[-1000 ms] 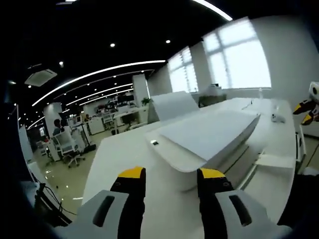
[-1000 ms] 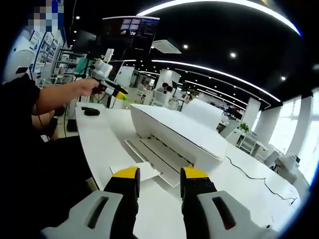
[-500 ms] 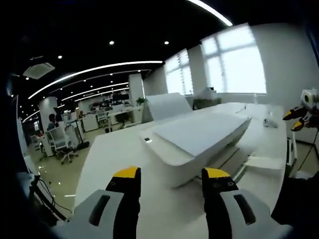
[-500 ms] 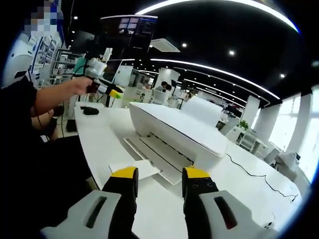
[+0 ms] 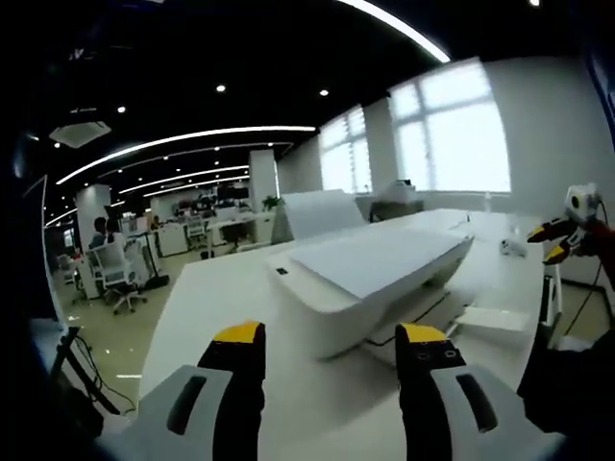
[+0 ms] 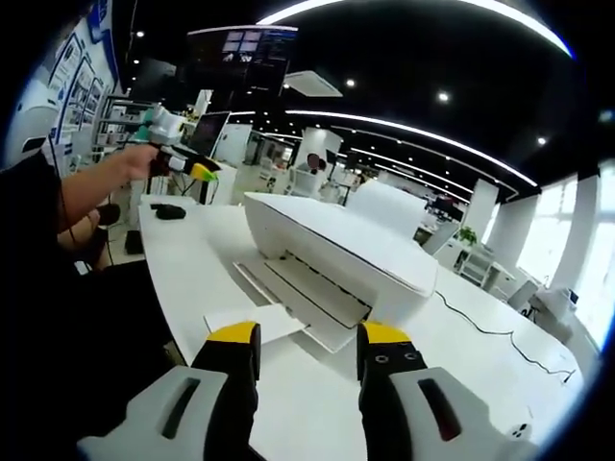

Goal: Remove the paper from the printer output slot and place it on top of the printer

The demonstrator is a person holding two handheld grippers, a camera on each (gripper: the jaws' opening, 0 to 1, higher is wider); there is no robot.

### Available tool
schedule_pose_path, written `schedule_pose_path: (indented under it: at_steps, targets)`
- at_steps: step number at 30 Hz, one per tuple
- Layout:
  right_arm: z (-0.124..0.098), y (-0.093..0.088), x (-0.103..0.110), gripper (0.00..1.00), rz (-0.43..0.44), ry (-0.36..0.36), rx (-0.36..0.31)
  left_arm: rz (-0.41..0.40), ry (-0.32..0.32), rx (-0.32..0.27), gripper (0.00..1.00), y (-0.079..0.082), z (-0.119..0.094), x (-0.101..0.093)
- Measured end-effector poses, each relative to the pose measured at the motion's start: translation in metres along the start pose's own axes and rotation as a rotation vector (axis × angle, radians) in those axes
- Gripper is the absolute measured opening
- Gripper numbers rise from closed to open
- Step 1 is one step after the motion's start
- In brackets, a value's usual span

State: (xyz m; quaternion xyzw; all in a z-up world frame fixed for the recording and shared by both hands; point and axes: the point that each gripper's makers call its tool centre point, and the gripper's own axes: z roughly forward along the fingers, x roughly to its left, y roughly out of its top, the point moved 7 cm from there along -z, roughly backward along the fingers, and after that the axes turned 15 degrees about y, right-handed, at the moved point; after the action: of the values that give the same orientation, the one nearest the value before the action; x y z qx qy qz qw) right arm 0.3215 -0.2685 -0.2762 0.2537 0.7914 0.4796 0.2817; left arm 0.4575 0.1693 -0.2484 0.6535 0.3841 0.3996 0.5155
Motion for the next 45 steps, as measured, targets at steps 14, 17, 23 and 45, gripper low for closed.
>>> schedule_pose_path:
  at_steps: [14,17,23,45]
  targets:
    - [-0.006,-0.003,0.000,0.36,0.000,-0.009,0.000,-0.116,-0.053,-0.024,0.60,-0.002,-0.027,0.007]
    - [-0.006,-0.003,0.002,0.36,0.001,-0.008,-0.003,-0.105,-0.048,-0.016,0.60,-0.005,-0.033,0.009]
    - [-0.002,-0.006,0.003,0.36,0.008,0.001,0.006,-0.103,-0.046,-0.016,0.60,-0.006,-0.045,0.010]
    - [0.000,-0.004,0.005,0.34,-0.012,0.019,0.019,-0.069,-0.026,-0.006,0.67,-0.011,-0.081,0.002]
